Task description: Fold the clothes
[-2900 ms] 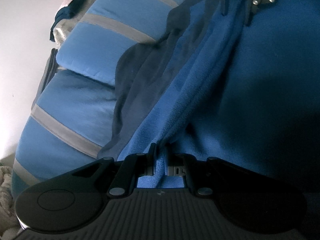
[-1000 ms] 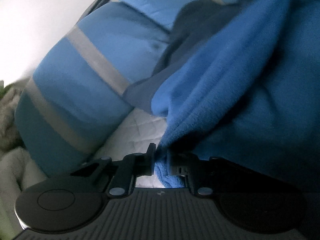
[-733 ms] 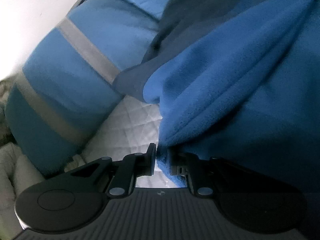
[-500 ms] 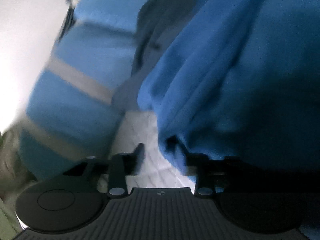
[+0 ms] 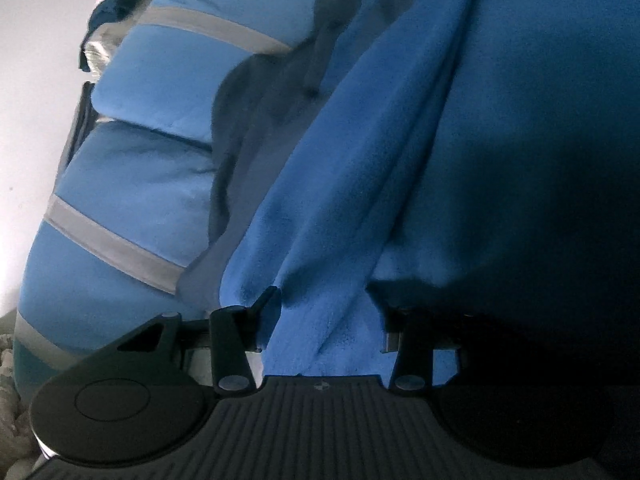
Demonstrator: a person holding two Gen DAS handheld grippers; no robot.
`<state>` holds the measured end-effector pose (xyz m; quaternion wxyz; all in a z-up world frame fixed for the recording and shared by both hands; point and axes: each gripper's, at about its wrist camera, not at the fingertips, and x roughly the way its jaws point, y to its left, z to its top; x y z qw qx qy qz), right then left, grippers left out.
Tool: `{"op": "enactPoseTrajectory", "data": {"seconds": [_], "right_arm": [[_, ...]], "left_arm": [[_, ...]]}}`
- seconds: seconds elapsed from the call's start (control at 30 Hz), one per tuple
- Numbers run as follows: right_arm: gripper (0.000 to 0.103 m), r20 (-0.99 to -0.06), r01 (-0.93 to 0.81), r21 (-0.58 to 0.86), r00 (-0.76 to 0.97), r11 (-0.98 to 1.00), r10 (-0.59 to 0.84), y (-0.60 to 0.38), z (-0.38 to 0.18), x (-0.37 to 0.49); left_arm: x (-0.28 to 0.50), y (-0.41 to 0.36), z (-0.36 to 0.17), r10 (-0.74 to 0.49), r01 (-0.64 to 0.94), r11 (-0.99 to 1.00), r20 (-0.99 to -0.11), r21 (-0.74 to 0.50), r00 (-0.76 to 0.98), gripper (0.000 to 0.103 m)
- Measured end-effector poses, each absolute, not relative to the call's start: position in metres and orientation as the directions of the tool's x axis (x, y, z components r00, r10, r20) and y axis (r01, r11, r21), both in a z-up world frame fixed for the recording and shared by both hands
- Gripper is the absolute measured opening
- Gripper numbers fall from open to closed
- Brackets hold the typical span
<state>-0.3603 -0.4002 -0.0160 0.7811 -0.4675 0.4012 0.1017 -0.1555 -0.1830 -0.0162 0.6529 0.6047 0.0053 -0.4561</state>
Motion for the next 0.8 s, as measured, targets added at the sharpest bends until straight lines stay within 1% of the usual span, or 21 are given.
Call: {"op": "enactPoseTrajectory", "data": {"seconds": [0.03, 0.07, 0.13, 0.5, 0.57, 0.7, 0.77, 0.8], "right_arm": [[0.007, -0.722, -0.536, -0.649, 0.657, 0.540, -0.217, -0.400, -0.017, -0.360], [0.007, -0.723, -0.537, -0.650, 0.656, 0.538, -0.217, -0.400, -0.017, -0.360], [0.007, -0.724, -0.539, -0.649, 0.655, 0.536, -0.218, -0.400, -0.018, -0.360], [0.008, -0.725, -0.542, -0.653, 0.651, 0.529, -0.227, -0.398, -0.019, -0.360], [0.008, -0.725, -0.542, -0.652, 0.651, 0.529, -0.227, -0.399, -0.019, -0.360], [0.011, -0.724, -0.545, -0.655, 0.651, 0.524, -0.228, -0.399, -0.020, -0.361], [0.014, -0.724, -0.547, -0.657, 0.651, 0.519, -0.229, -0.398, -0.021, -0.360], [0.014, -0.723, -0.548, -0.657, 0.651, 0.517, -0.230, -0.398, -0.021, -0.361]], "left_arm": [[-0.155, -0.183, -0.016, -0.587, 0.609, -0.143, -0.562, 0.780, 0.582, 0.020], [-0.155, -0.183, -0.014, -0.587, 0.619, -0.133, -0.565, 0.774, 0.580, 0.015], [-0.154, -0.180, -0.009, -0.585, 0.638, -0.127, -0.577, 0.760, 0.571, 0.009], [-0.158, -0.164, 0.001, -0.539, 0.665, -0.197, -0.646, 0.720, 0.540, 0.007], [-0.158, -0.160, 0.001, -0.528, 0.664, -0.209, -0.654, 0.718, 0.541, 0.008], [-0.160, -0.157, 0.004, -0.563, 0.627, -0.177, -0.601, 0.759, 0.568, 0.010], [-0.159, -0.159, 0.002, -0.567, 0.602, -0.167, -0.576, 0.781, 0.590, 0.025], [-0.158, -0.161, 0.001, -0.567, 0.596, -0.166, -0.570, 0.786, 0.594, 0.036]]}}
